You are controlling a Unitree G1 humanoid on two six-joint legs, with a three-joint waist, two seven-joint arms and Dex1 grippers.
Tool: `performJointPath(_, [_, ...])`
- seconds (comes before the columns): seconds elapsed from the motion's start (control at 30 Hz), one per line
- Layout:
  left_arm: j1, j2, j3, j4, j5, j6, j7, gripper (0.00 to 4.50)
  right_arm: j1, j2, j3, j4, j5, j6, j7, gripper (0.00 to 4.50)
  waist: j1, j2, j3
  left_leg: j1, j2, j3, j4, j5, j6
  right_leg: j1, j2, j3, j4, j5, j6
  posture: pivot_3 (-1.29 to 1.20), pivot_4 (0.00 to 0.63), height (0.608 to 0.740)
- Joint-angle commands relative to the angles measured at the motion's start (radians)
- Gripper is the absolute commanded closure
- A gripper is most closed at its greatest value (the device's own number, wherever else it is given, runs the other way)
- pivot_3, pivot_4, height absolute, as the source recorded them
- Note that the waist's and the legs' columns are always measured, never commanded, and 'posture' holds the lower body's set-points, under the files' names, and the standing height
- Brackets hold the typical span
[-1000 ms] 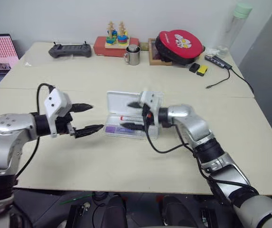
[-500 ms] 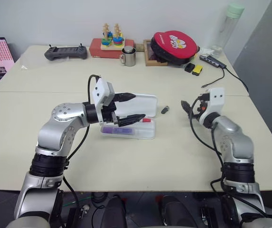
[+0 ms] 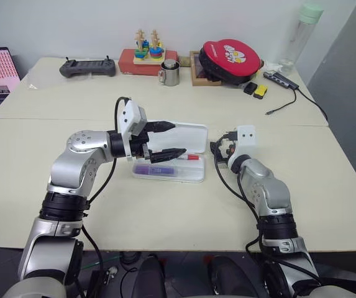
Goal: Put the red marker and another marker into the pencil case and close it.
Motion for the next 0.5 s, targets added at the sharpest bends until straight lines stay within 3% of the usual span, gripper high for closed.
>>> performJointPath(0.03, [-0.023,-0.014,0.016,-0.020,-0.012,-0.016,0.003,0.00,-0.042,0.007,0.036,0.030,-0.039,-0.040,-0.020,0.02,0.003,0.000,0.000,0.000,0.000,0.000,0.000,0.000,0.000,0.000,0.000,0.000,0.000,0.000,0.000,0.00,0.150,0.740])
performJointPath(0.37, [-0.011,-0.019,0.009,-0.042,-0.006,-0.012,0.012,0.00,-0.111,0.041,0.061,0.228,-0.103,-0.094,-0.102,0.02,0.004,0.000,0.000,0.000,0.000,0.000,0.000,0.000,0.000,-0.001,0.000,0.000,0.000,0.000,0.000,0.00,0.150,0.740])
performJointPath(0.5, [-0.007,-0.022,0.012,-0.054,-0.011,-0.007,0.020,0.00,-0.100,0.034,0.052,0.215,-0.120,-0.093,-0.128,1.02,0.004,0.000,0.000,0.000,0.000,0.000,0.000,0.000,0.000,0.000,0.000,0.000,0.001,0.000,0.000,0.00,0.150,0.740])
